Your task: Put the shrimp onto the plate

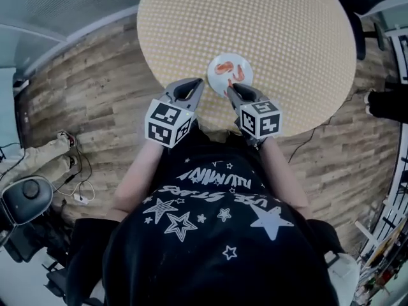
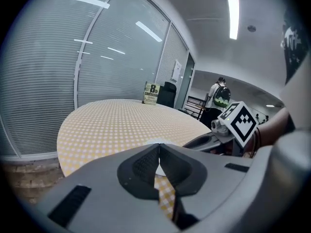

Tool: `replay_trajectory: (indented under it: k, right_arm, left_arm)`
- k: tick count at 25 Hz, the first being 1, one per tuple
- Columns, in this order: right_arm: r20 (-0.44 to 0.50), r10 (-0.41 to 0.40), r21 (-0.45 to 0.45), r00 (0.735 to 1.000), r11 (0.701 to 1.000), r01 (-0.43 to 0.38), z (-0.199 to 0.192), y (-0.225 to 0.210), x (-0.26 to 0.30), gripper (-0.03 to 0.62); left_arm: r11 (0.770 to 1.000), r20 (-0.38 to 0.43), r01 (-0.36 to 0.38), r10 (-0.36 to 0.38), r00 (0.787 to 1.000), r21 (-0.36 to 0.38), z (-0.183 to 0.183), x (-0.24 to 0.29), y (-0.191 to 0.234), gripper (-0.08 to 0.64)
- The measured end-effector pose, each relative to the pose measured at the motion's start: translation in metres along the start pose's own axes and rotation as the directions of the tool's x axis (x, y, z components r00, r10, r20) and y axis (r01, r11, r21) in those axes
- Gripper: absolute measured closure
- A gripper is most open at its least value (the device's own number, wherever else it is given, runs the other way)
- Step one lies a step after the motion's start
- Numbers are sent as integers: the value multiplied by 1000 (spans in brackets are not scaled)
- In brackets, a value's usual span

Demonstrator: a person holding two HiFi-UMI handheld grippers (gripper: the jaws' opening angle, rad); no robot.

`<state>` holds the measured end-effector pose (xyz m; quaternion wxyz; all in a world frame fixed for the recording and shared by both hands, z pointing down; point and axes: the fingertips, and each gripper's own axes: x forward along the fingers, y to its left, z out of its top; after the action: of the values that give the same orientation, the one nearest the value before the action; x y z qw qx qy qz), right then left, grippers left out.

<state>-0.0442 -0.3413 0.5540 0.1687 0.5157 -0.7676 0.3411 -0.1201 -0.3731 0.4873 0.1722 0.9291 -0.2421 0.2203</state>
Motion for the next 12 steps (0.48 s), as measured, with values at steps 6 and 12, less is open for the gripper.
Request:
replay_trajectory:
  k: [6, 12]
  right_arm:
    - [-8, -94, 45, 996, 995, 94, -7, -5, 22, 534]
    - [-43, -154, 55, 987, 986, 156, -15, -15, 30, 534]
  left_arm:
    - [997, -32, 71, -71, 997, 27, -12, -1, 15, 551]
    - [993, -47, 110, -109, 993, 37, -13, -1, 22, 551]
